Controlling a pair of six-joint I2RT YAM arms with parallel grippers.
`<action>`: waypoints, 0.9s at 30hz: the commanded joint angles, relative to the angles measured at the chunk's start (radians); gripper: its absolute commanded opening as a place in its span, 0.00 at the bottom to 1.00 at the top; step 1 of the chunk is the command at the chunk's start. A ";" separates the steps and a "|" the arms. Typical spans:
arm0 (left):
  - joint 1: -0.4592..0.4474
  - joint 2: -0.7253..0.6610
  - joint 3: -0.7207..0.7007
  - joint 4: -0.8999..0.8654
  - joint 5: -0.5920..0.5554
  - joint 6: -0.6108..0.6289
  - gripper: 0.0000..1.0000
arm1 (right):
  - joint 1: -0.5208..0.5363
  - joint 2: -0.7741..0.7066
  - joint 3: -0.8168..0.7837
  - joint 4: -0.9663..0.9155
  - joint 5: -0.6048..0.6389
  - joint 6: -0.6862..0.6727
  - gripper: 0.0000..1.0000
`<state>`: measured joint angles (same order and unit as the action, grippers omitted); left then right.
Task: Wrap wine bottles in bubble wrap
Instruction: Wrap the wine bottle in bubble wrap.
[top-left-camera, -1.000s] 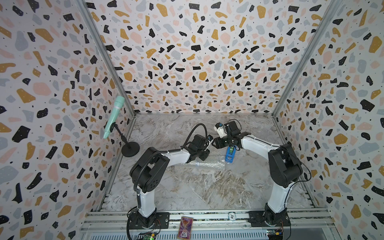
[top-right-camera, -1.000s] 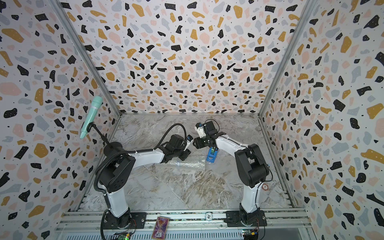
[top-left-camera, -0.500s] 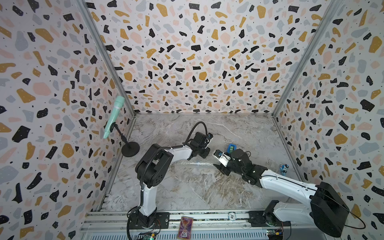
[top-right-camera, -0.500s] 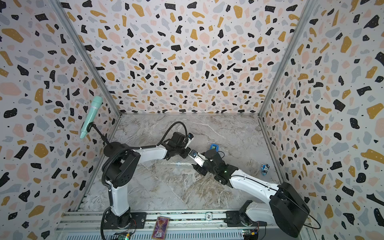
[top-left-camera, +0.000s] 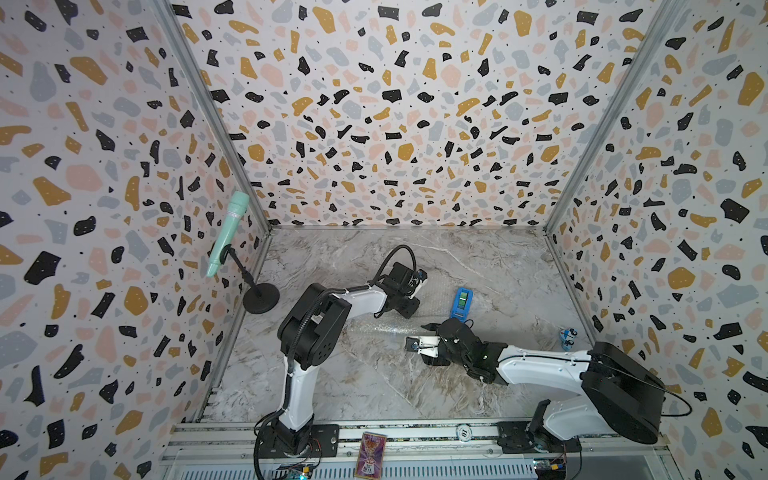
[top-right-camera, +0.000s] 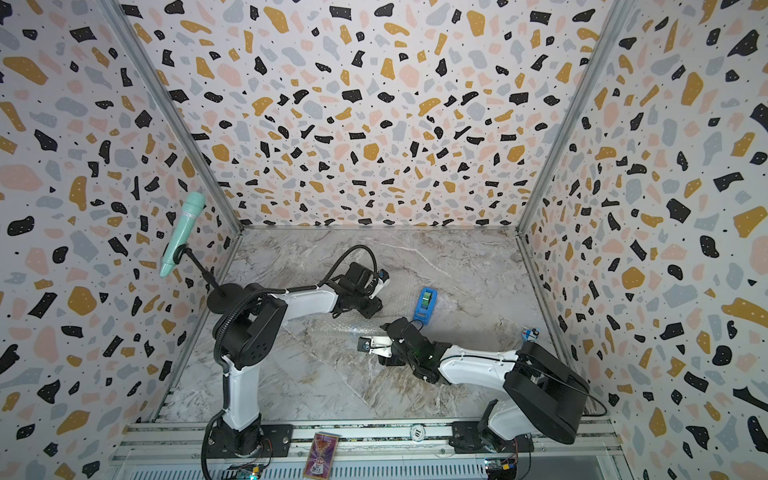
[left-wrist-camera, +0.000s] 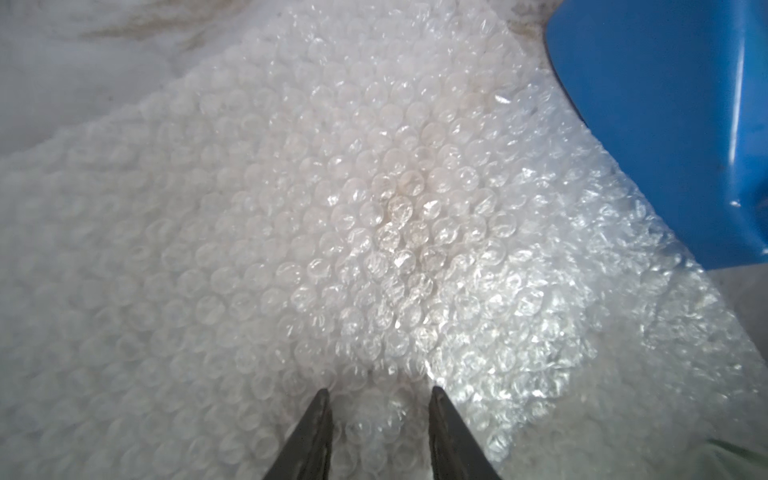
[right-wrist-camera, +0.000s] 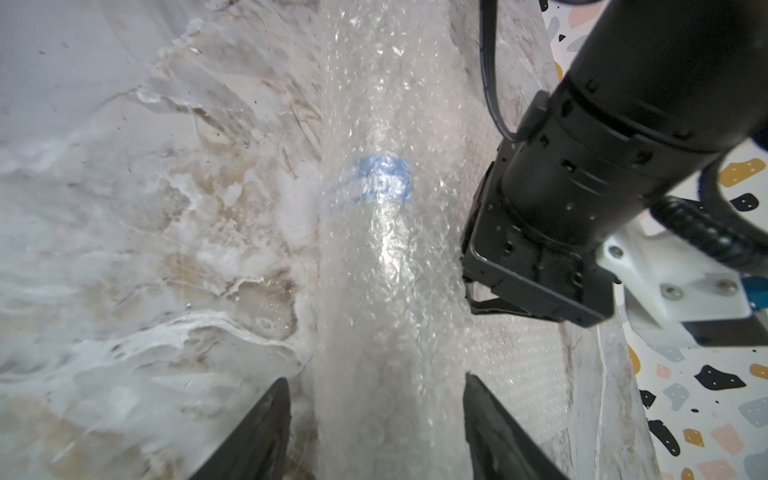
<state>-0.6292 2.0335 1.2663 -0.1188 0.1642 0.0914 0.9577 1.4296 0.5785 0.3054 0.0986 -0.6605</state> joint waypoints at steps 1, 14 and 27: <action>0.000 0.053 -0.016 -0.128 0.037 0.005 0.39 | -0.003 0.039 0.064 -0.001 0.000 -0.013 0.67; 0.011 0.047 0.005 -0.141 0.048 0.025 0.39 | -0.096 0.223 0.257 -0.322 -0.120 0.084 0.60; 0.045 -0.056 -0.029 -0.108 0.011 0.066 0.55 | -0.159 0.306 0.357 -0.479 -0.206 0.150 0.54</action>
<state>-0.5877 2.0178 1.2686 -0.1390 0.1722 0.1238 0.8238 1.6783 0.9478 -0.0357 -0.1043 -0.5571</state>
